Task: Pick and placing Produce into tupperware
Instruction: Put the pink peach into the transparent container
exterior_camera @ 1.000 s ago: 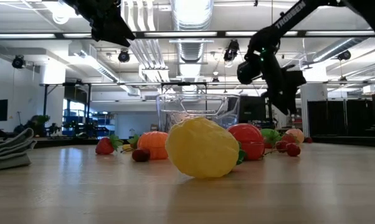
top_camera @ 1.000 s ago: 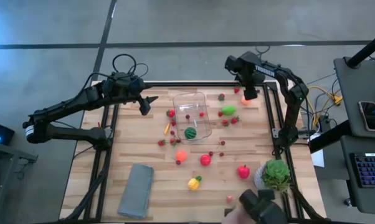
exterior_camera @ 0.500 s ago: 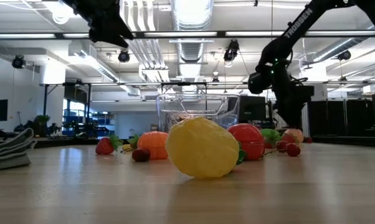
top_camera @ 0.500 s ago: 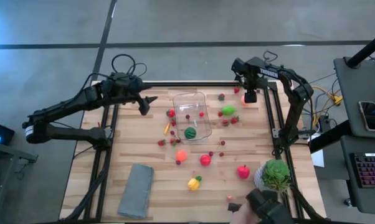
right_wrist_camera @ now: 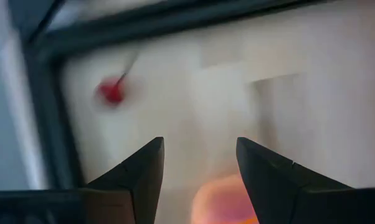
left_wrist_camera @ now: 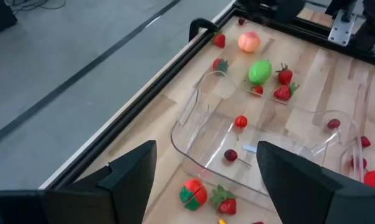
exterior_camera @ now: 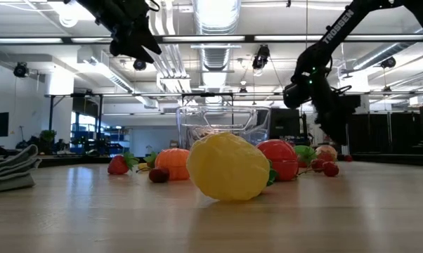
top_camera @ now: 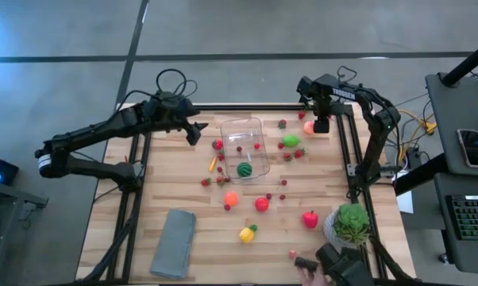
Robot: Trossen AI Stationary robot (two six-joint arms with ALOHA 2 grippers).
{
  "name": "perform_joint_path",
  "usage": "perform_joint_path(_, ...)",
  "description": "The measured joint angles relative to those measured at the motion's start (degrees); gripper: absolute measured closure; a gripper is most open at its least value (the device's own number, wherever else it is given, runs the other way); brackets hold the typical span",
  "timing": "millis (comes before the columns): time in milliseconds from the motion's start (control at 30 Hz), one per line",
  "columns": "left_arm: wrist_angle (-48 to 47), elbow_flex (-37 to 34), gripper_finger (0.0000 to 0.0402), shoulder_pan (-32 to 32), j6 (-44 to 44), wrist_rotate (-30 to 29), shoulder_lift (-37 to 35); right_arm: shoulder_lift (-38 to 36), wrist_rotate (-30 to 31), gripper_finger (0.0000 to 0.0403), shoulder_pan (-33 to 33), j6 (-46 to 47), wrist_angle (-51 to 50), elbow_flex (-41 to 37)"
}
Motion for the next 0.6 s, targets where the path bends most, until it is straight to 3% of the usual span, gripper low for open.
perform_joint_path(133, -0.2, 1.9, 0.0139, 0.0, 0.0, 0.0, 2.3, -0.3, -2.8, 0.0209, -0.6, 16.8, -3.2, 0.0)
perform_joint_path(600, -4.0, 10.1, 0.0139, 0.0, 0.1, 0.0, 9.2, 4.0, 1.1, 0.0209, -5.5, 15.5, -0.8, -0.1)
